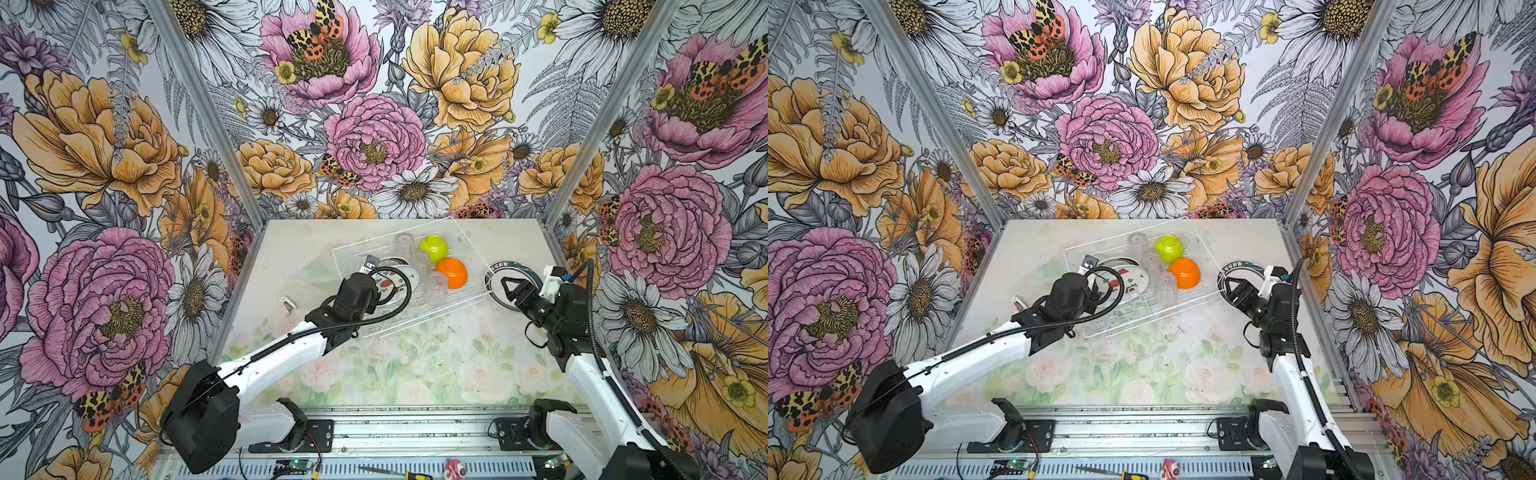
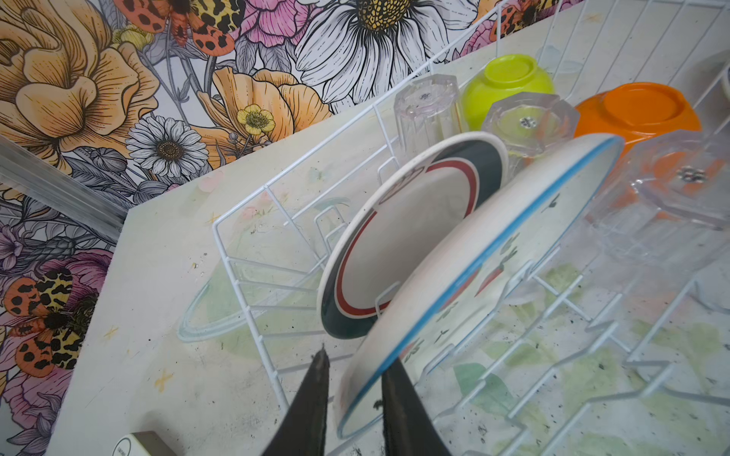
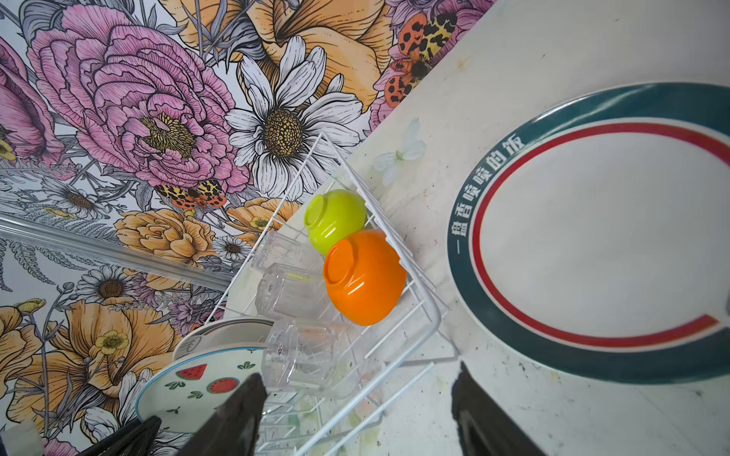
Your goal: Unload the mixed dishes from the dish rack
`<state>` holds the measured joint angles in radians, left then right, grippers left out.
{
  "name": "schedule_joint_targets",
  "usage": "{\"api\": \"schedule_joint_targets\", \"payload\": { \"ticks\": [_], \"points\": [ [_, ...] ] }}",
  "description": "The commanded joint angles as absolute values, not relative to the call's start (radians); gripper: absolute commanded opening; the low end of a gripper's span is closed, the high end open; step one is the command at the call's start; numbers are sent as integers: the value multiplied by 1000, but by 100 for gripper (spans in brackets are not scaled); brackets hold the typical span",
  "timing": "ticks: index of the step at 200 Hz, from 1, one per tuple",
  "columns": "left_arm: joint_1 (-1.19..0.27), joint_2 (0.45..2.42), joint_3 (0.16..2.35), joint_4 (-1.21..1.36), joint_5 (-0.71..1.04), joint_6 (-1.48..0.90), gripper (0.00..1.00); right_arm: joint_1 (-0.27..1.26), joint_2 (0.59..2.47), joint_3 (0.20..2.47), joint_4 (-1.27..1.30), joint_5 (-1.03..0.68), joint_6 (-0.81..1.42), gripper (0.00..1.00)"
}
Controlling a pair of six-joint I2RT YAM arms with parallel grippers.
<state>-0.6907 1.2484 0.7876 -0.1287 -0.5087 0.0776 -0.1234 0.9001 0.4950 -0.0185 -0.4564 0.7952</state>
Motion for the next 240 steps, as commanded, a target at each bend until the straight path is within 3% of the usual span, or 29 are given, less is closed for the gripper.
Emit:
{"api": "schedule_joint_targets", "payload": {
  "ticks": [1,240],
  "points": [
    [-674,1207,772,-59,-537,64,23,-114,905,519,-5,-437,800,76],
    [-661,1094,735,-41,-476,-10,14,-109,875,508,-11,-426,808,76]
  ]
}}
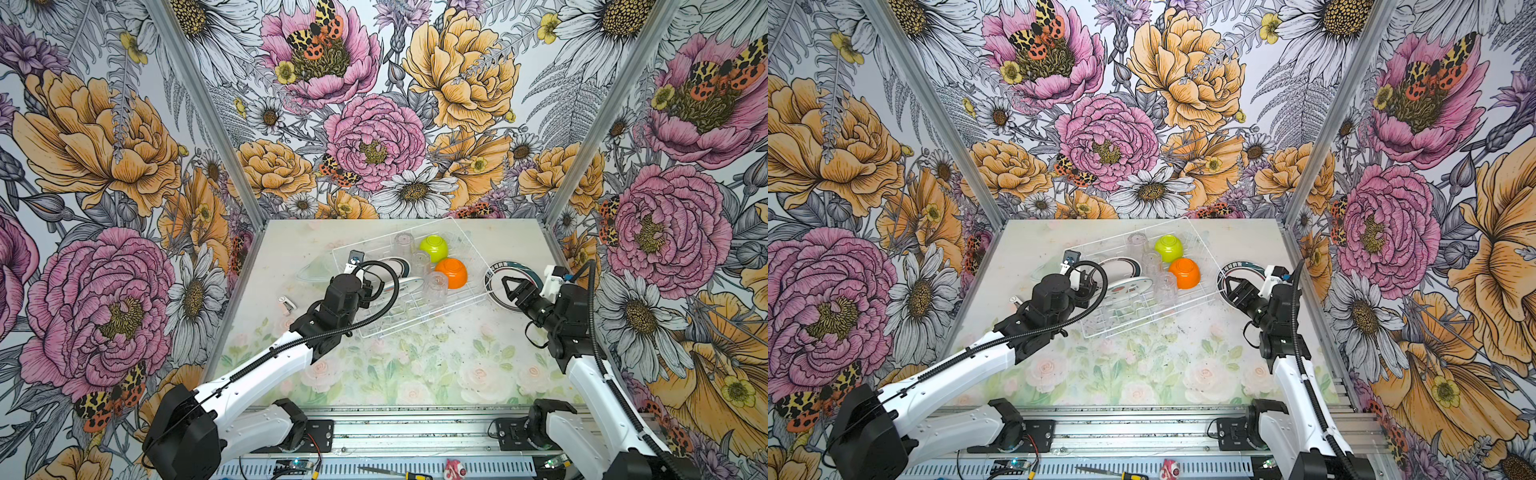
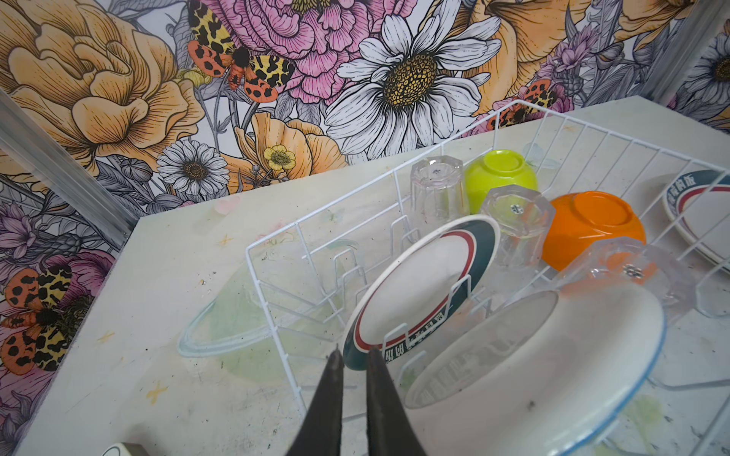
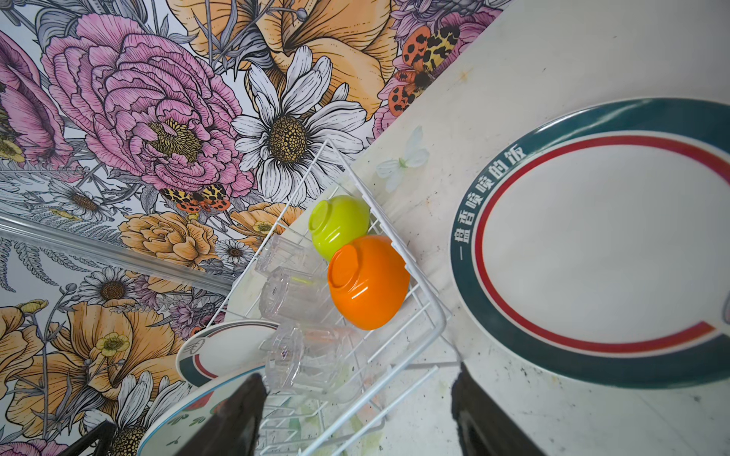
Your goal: Unload the mixed dishes from the dish rack
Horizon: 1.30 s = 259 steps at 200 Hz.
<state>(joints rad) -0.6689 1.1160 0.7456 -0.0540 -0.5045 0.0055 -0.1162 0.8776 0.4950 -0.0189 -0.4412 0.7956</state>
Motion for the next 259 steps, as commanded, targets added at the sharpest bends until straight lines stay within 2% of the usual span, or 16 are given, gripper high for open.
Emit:
{"api": "schedule_joint_targets", "payload": {
  "ticks": [1,47,79,130,165,259],
  "points": [
    [-661,1093,734,-40,-476,-11,14,-110,875,509,-11,-427,809,76],
    [-651,1097,727,-32,-446,-13,14,-105,863,503,-12,-425,809,76],
    [-650,1102,737,-49,-378,-4,33,-105,870,501,-14,-429,806,76],
    [-650,1091,717,-5,-185,-3,44,-104,876,503,-14,-428,800,76],
    [-656,1158,746,-12,-94,22,53,-104,884,511,-14,-434,800,76],
    [-689,1333,868,-74,-126,77,54,-104,889,552,-22,-430,803,76]
  ]
}}
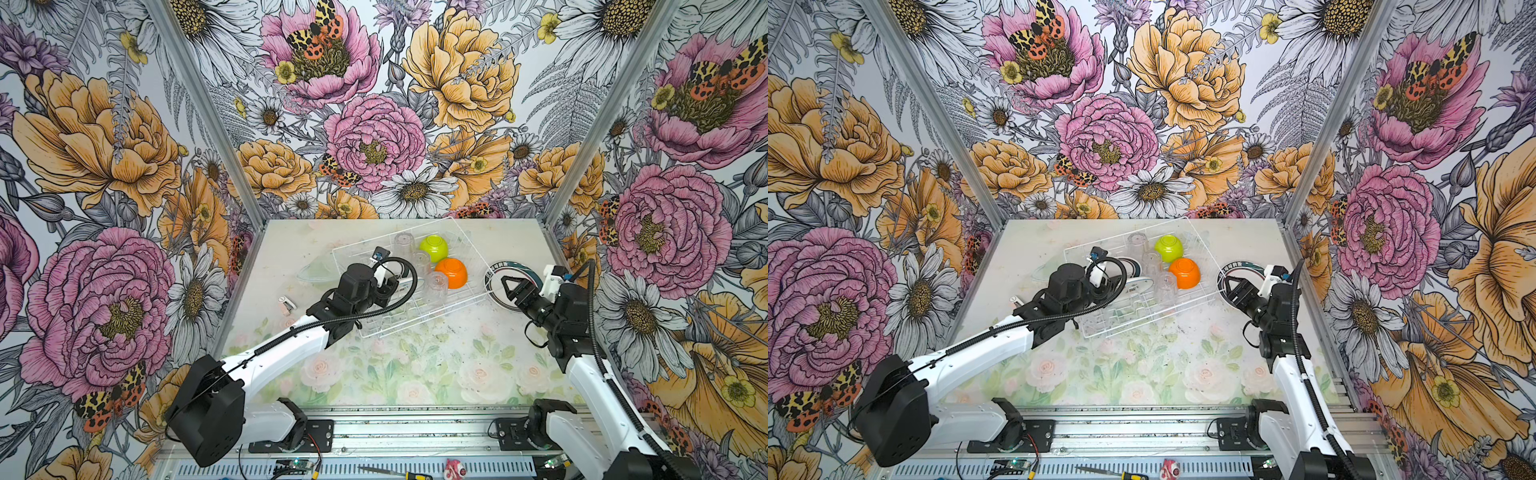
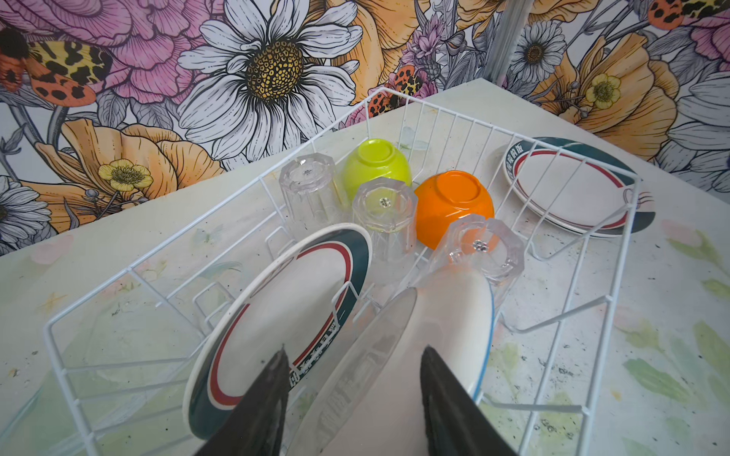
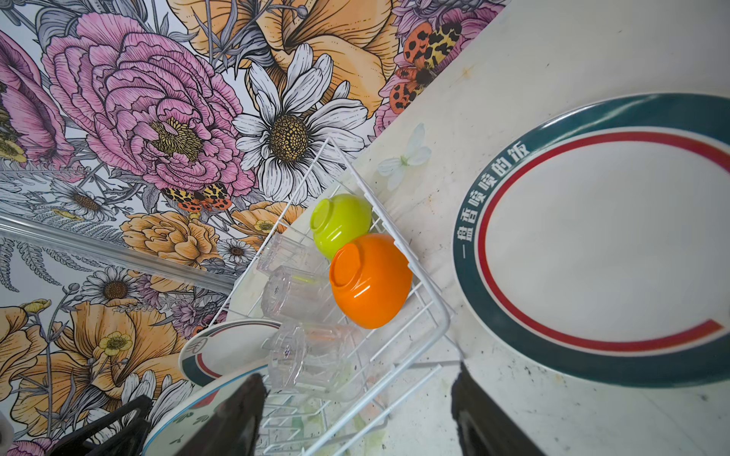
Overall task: Unload the mixed dishes from the dish rack
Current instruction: 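Close the left gripper on the watermelon-print plate rim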
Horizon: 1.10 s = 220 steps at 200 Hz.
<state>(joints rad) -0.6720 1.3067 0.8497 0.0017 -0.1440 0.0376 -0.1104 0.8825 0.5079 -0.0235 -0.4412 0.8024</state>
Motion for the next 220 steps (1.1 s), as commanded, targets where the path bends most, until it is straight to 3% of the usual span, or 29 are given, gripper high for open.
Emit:
{"api": "schedule_joint_targets", "payload": {
  "ticks": [1,90,147,183,220],
  "points": [
    [-690,1333,868,-75,-127,77,54,-105,889,552,-22,-430,802,76],
    [-735,1215,842,-110,-150,27,70,-101,926,576,-21,-436,806,76],
    [-722,1323,856,-132,-217,51,71,-96,923,572,-21,-436,807,76],
    [-710,1420,909,-146,-266,68,60,-95,927,579,-21,-436,800,76],
    [-694,1467,939,-131,-263,83,42,-95,946,592,-24,-439,795,76]
  ]
}}
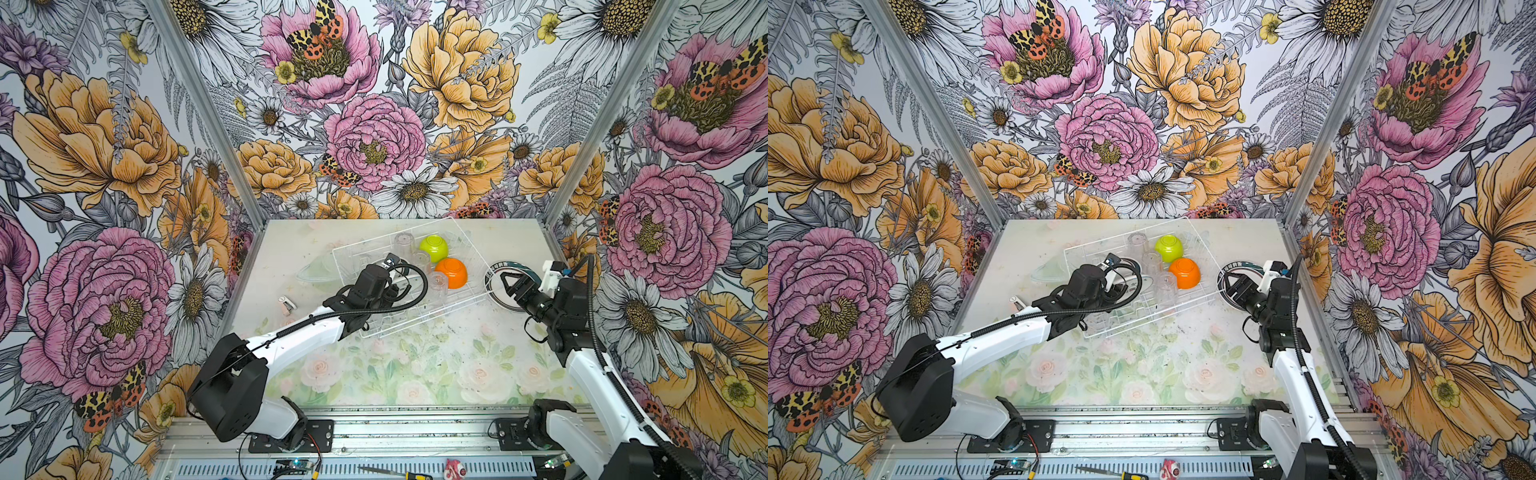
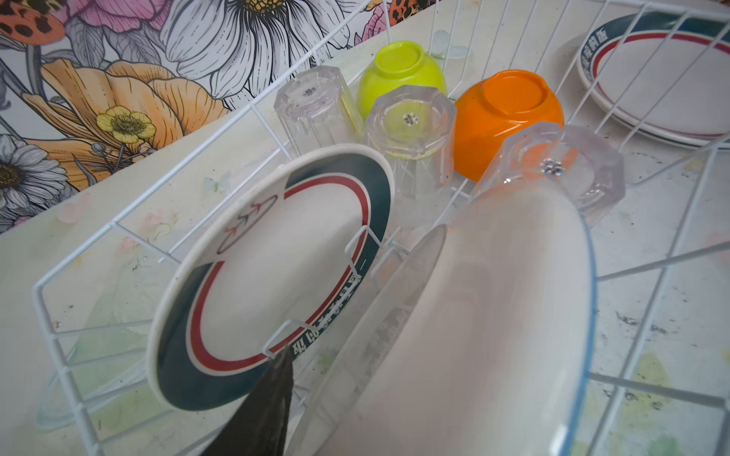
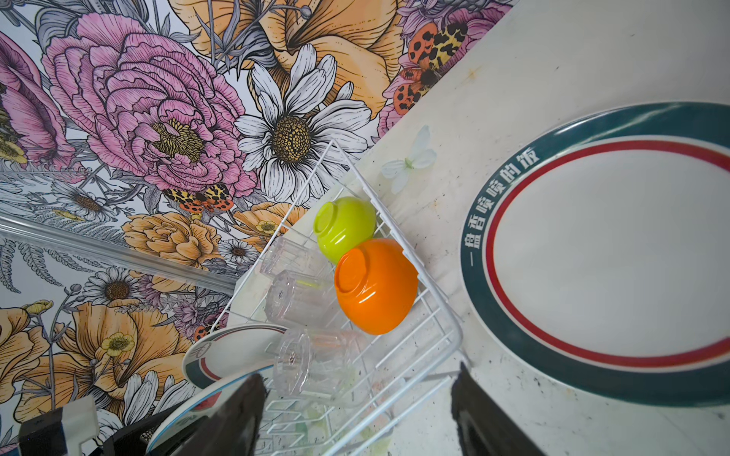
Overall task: Unload the mixed dishes from the dish rack
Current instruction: 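Close the left gripper on the watermelon-print plate rim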
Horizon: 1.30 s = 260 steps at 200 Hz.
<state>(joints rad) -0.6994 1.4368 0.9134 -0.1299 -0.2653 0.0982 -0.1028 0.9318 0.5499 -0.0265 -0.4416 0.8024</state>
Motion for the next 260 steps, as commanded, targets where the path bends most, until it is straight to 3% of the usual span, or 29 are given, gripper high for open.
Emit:
{"api": "schedule_joint_targets", "payload": {
  "ticks": [1,42,142,260],
  "points": [
    [-694,1468,940,-130,-265,84,41,-95,947,592,-24,-439,796,76],
    [-689,1509,954,-108,-357,136,28,-96,970,607,-28,-446,799,76],
    [-641,1434,872,15,-431,166,18,-92,1077,673,-40,-462,818,75],
    [-566,1248,813,136,-283,81,6,-64,1053,692,-60,-453,844,74]
  ]
}}
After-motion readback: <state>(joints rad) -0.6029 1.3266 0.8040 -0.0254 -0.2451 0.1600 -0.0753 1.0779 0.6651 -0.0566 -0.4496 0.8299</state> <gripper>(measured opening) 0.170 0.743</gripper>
